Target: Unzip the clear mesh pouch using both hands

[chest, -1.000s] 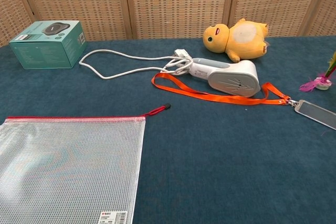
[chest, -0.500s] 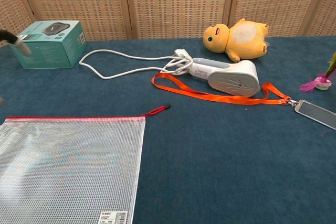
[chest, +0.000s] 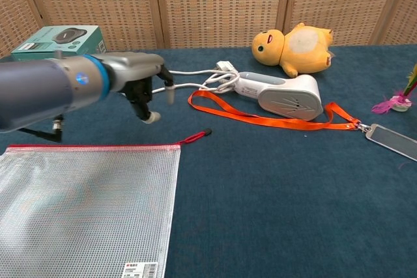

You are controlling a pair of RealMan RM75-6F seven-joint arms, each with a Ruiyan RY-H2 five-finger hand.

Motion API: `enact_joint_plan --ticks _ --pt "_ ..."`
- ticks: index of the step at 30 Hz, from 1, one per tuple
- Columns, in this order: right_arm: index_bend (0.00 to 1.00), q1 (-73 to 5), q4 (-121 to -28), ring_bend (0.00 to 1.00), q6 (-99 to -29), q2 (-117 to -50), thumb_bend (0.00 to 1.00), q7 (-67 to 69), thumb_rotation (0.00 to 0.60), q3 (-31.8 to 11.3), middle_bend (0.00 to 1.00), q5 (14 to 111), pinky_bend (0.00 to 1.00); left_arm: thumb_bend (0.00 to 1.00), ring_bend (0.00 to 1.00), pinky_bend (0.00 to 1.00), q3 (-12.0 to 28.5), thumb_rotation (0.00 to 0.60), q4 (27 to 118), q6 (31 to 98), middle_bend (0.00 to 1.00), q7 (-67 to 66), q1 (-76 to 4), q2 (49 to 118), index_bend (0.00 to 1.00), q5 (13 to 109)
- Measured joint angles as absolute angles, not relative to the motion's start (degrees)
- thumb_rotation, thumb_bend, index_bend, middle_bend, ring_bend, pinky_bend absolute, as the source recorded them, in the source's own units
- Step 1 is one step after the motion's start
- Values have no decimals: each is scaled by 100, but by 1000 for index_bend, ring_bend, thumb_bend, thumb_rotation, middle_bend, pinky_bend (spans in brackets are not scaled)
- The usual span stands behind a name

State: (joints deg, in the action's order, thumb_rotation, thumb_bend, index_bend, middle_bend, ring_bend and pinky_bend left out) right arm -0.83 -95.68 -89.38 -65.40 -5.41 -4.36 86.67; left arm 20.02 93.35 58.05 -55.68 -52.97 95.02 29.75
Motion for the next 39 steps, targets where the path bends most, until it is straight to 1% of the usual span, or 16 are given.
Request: enact_joint_plan --ticks 4,10,15,20,31,39 --pt "0 -93 -9532 0 -8891 -6559 12 -547 600 -464 0 8561 0 334 1000 1000 2090 600 8730 5632 977 -5738 -5828 9935 437 2456" --pt "0 -105 -9474 0 -8847 -6581 13 -544 600 -473 0 8515 0 330 1000 1000 2068 600 8064 5436 977 -5590 -6163 10276 442 2191" --pt "0 -111 -9437 0 -8819 -6575 13 -509 600 -484 0 8467 0 330 1000 1000 1973 600 7666 5350 977 -5340 -6260 10443 440 2154" --pt "0 -116 -9425 0 -8801 -6583 13 -517 600 -486 0 8442 0 331 1000 1000 1903 600 7374 5115 977 -4996 -6322 10545 439 2208" --pt "0 -112 -9352 0 -8826 -6589 13 -449 600 -537 0 8371 0 330 1000 1000 1833 600 6800 4892 977 -4953 -6677 10848 440 1980" --pt "0 -118 -9324 0 -8818 -6600 12 -437 600 -540 0 8361 0 335 1000 1000 1775 600 6404 4862 977 -4787 -6771 11107 449 2056"
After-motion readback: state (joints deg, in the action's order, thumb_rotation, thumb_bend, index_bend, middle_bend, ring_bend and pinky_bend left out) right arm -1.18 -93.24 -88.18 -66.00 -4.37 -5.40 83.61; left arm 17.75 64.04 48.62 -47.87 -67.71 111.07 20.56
